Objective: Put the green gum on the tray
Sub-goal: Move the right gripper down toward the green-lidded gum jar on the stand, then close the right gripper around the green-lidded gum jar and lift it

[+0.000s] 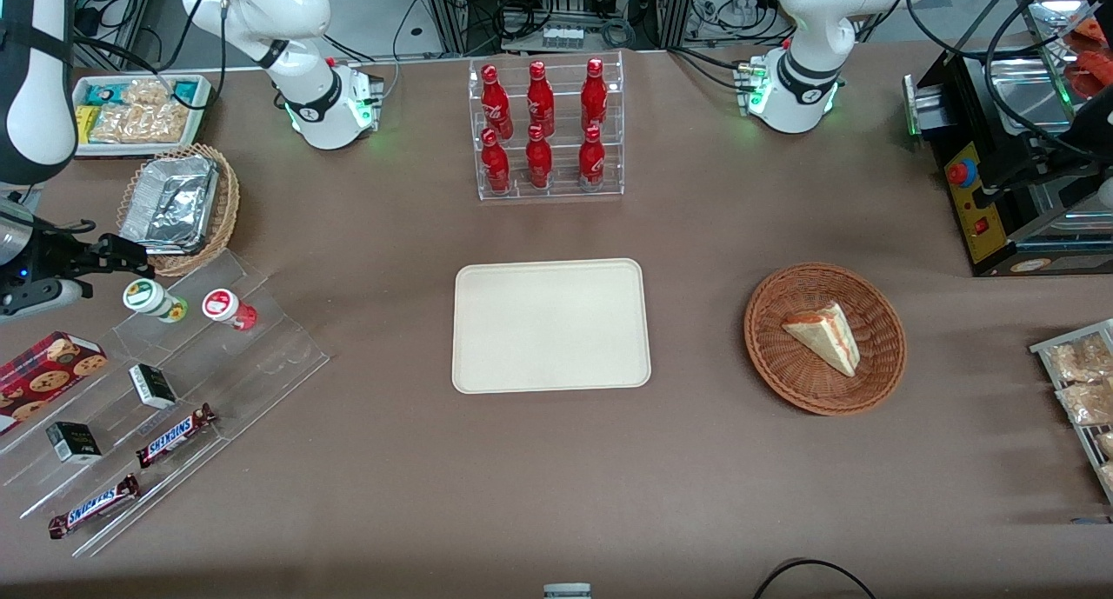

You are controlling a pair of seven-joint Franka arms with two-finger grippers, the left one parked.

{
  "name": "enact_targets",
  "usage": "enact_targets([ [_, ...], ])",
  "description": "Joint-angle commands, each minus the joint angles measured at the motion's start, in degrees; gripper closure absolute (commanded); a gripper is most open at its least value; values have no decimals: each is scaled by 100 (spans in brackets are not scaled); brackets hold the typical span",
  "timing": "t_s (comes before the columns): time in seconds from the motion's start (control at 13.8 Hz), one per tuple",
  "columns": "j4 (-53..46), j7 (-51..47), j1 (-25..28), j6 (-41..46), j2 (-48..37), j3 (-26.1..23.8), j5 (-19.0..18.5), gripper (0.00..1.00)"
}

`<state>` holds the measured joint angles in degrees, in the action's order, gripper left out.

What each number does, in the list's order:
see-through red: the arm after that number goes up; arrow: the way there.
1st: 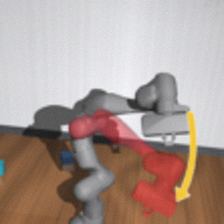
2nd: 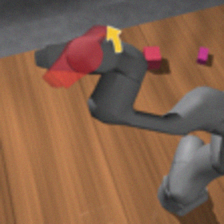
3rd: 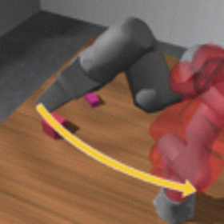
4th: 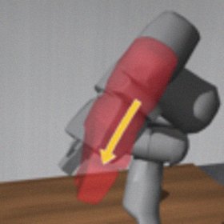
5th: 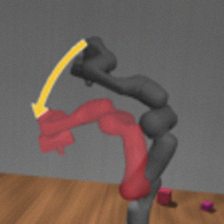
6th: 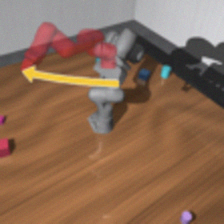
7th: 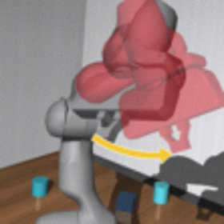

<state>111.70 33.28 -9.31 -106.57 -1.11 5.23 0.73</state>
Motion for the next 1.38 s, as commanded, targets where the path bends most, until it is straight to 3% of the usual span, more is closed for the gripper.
enact_targets([
  [0.0, 746, 906, -176, -652, -399, -22, -46, 0],
  [0.29, 1327, 2032, -422, -1540, -470, 22, 15, 0],
  [1.3, 1952, 2130, -493, -2588, -303, 22, 24, 0],
])
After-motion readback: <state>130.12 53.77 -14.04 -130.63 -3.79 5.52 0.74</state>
